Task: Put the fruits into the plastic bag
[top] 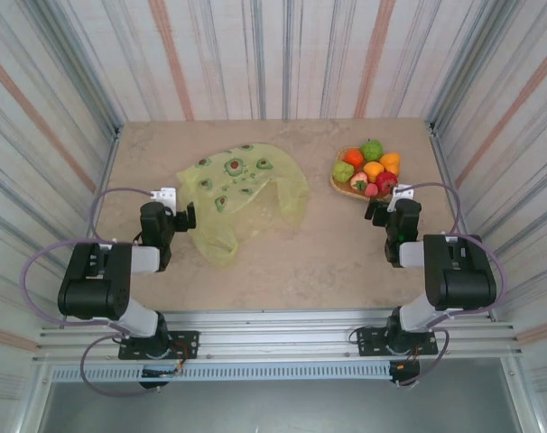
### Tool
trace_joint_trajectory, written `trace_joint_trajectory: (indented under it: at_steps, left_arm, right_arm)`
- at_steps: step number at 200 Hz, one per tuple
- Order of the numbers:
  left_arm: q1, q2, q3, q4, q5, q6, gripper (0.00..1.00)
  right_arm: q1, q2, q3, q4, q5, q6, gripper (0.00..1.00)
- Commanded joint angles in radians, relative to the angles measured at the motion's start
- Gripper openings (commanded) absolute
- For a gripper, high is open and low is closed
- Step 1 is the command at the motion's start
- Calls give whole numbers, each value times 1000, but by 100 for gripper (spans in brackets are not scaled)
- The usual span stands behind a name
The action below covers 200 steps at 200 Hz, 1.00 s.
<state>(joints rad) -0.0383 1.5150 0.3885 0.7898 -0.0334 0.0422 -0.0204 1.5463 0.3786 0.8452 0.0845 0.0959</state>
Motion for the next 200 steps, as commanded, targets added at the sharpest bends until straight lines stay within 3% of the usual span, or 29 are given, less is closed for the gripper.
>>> trace_joint_trajectory:
  at_steps: [1, 200]
  left_arm:
    - [7, -6, 17, 9, 11, 20, 99]
    - [15, -33, 15, -3, 0, 5, 99]
  right_arm:
    - [-3, -3, 11, 2, -2, 5, 99]
    - [-1, -14, 10, -4, 22, 9, 99]
